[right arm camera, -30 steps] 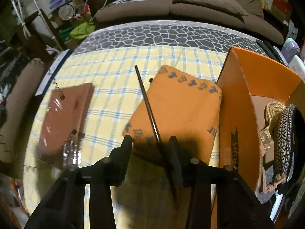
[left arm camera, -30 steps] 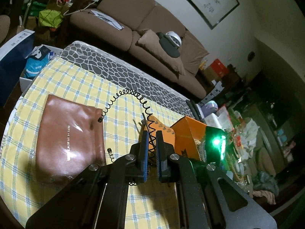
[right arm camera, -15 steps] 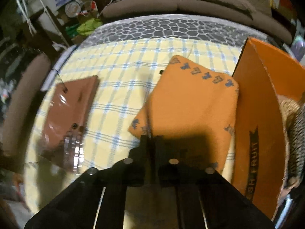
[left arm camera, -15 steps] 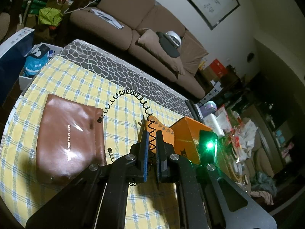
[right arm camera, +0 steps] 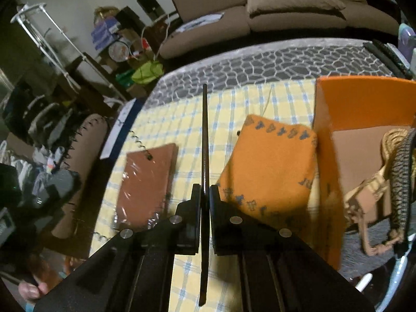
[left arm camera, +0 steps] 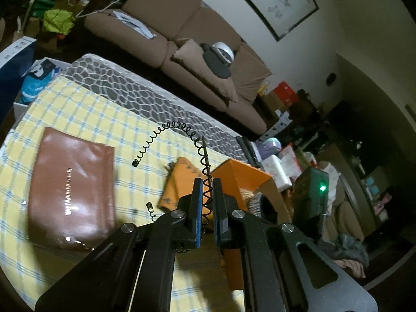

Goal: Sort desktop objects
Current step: 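Grasp the thin black stick on the orange pouch with the right gripper while the left holds the cord, then carry cord and stick into the orange box and open both grippers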

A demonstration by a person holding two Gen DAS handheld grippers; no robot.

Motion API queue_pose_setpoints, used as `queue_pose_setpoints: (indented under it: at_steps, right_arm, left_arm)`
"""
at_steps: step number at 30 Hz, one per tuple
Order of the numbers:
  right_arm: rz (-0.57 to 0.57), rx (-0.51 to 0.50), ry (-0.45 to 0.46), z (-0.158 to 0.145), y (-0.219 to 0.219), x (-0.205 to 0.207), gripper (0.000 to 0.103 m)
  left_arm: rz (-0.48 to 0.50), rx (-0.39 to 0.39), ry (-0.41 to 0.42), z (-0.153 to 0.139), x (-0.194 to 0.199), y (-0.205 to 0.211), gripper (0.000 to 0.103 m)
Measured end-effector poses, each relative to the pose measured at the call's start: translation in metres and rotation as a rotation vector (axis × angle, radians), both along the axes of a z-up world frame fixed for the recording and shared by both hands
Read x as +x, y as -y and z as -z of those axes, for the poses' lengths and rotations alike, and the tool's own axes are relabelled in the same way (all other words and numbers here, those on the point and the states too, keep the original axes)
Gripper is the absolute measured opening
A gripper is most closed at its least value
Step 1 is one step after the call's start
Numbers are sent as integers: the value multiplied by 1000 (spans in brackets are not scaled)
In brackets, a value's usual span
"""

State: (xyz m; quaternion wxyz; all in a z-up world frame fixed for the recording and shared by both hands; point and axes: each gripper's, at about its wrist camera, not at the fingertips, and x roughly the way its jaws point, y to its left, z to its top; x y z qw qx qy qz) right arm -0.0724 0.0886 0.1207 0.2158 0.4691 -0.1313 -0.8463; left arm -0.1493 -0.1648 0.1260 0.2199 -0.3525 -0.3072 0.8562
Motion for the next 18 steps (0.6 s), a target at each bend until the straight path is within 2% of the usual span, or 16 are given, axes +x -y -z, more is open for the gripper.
queue_pose_setpoints:
  at_steps: [9,18]
  right_arm:
    - [99,-71,-55,-39,-72,14,5]
    - [229,-85,-36,-39,-156,26,5]
  left_arm:
    - [82,49,-59,-22,6,-50,7]
    - [181,99,-116,-39,8,-122,7]
